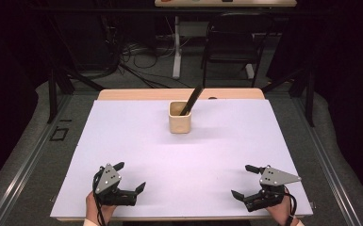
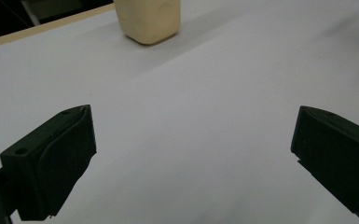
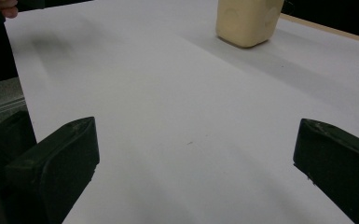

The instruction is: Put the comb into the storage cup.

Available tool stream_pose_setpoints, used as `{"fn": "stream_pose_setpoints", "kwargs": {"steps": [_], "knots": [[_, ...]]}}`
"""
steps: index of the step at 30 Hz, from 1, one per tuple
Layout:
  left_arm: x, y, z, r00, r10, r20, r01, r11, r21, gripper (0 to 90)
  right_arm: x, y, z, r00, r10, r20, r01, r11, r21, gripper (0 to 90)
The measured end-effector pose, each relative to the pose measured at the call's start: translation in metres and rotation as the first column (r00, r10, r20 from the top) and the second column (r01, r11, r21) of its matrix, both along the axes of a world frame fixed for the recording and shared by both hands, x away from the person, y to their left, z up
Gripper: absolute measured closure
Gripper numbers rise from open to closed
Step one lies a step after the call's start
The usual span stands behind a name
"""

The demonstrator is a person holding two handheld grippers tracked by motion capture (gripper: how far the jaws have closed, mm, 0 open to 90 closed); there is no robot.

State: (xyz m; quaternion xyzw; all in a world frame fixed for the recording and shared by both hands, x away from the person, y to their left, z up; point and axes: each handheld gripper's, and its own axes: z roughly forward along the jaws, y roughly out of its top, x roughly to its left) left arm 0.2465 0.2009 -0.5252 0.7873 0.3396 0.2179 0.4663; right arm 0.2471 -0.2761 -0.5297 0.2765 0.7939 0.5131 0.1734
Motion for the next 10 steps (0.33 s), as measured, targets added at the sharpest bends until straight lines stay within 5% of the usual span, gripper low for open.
{"fn": "stream_pose_setpoints", "kwargs": {"steps": [10], "knots": [[-0.0032,0.0020,-0.0043,0.9997,-0.021,-0.010,0.021,0.9998,0.003,0.0,0.0004,0.0002,-0.0002,1.0000,0.005,-0.001,-0.005,1.0000,-0.004,0.0]]}}
